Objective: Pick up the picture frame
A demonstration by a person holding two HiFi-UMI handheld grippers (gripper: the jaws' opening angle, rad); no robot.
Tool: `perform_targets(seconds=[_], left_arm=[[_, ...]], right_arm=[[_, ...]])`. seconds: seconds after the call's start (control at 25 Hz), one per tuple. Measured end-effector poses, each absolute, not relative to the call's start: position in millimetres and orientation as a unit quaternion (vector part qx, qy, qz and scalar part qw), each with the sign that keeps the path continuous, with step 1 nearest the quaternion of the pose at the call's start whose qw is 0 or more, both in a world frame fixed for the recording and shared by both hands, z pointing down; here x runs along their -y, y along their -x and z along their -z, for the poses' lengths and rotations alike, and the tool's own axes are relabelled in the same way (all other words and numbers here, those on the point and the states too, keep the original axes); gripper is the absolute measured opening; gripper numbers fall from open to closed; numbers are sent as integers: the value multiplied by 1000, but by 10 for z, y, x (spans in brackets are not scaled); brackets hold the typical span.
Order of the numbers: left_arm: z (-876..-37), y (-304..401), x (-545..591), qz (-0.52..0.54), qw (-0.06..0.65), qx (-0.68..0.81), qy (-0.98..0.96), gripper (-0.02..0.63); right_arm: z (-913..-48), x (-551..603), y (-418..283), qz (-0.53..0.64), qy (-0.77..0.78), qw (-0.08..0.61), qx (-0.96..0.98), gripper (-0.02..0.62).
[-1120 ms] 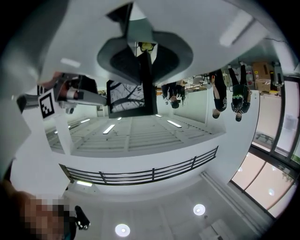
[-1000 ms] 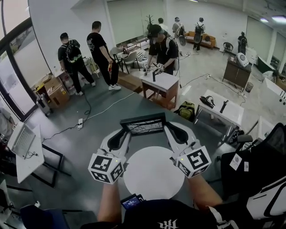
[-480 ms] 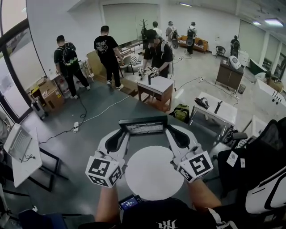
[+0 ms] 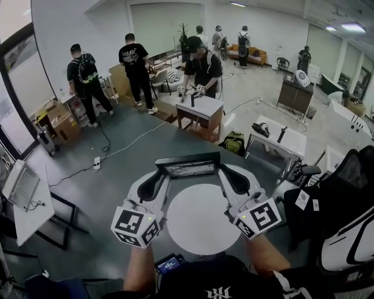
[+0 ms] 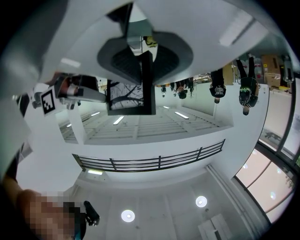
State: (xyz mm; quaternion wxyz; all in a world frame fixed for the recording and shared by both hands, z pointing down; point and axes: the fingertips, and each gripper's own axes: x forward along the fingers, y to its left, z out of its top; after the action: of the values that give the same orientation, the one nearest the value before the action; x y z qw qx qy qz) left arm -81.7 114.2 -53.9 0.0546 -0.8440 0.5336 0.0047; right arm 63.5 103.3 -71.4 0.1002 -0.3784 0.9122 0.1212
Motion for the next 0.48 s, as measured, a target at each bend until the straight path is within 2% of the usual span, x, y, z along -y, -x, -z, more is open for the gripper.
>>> perform_targets(seconds=[0.48], left_arm=[[606,989,-1317,-27,52,-542,838,71]], right_arm=[[792,-1123,-455,-125,365,93,-918,11]])
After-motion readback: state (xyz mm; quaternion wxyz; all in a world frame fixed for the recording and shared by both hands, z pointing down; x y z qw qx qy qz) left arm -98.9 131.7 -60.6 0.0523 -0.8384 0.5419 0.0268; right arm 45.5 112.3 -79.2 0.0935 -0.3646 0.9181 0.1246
